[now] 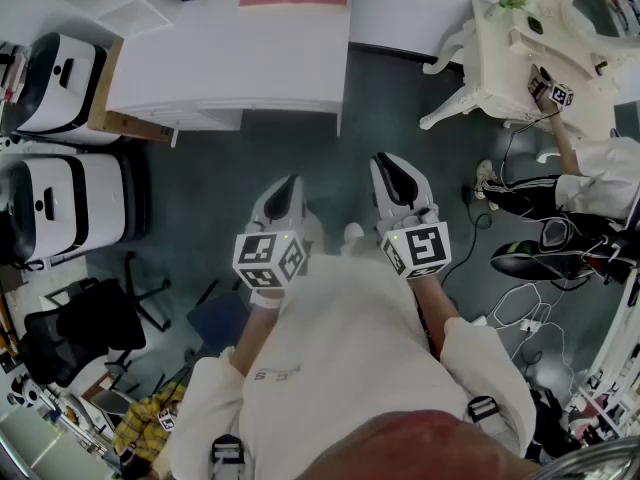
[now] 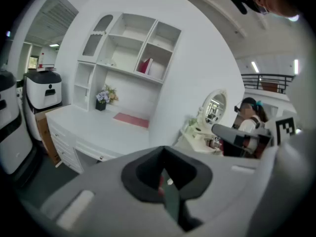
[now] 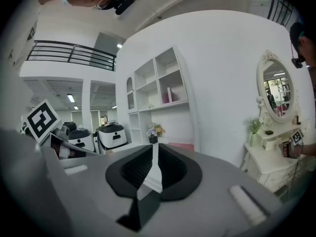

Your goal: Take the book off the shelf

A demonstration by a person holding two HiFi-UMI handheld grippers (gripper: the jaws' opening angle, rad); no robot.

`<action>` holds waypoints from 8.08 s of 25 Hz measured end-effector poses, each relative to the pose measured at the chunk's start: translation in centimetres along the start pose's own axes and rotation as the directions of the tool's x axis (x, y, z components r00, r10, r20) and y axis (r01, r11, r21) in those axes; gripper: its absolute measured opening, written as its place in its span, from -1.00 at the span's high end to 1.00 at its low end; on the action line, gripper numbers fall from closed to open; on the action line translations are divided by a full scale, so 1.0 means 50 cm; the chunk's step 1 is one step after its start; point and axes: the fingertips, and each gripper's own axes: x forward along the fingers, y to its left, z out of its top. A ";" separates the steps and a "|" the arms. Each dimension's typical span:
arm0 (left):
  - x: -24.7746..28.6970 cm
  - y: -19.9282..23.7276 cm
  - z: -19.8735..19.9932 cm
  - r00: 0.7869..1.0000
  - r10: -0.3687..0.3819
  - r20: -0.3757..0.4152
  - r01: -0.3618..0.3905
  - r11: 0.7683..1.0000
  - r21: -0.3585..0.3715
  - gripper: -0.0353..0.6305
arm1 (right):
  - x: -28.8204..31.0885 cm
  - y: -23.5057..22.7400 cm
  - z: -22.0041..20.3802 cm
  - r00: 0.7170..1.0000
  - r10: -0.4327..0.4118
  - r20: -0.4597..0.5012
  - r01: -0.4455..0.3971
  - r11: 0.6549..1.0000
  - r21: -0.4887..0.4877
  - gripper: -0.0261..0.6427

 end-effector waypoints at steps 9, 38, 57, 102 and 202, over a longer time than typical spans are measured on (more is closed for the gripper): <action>-0.132 -0.060 -0.082 0.999 -0.012 0.052 0.011 1.000 0.005 0.89 | -0.128 0.068 -0.057 1.000 -0.022 0.005 0.022 1.000 -0.007 0.82; -0.134 -0.083 -0.032 0.984 0.018 0.178 -0.024 0.999 0.035 0.89 | -0.108 0.035 -0.003 0.993 0.041 0.108 -0.039 0.999 -0.018 0.94; 0.130 0.334 0.388 0.979 -0.094 0.181 0.081 0.994 0.078 0.89 | 0.495 0.044 0.219 0.982 -0.047 0.181 0.055 0.998 -0.037 0.94; 0.442 0.421 0.758 0.955 -0.179 0.235 0.139 0.974 0.177 0.89 | 0.970 -0.123 0.622 0.924 -0.028 0.382 0.092 0.984 -0.150 0.56; 0.432 0.423 0.746 0.953 -0.220 0.211 0.186 0.968 0.170 0.89 | 0.997 -0.201 0.686 0.929 -0.229 0.291 0.253 0.967 -0.045 0.50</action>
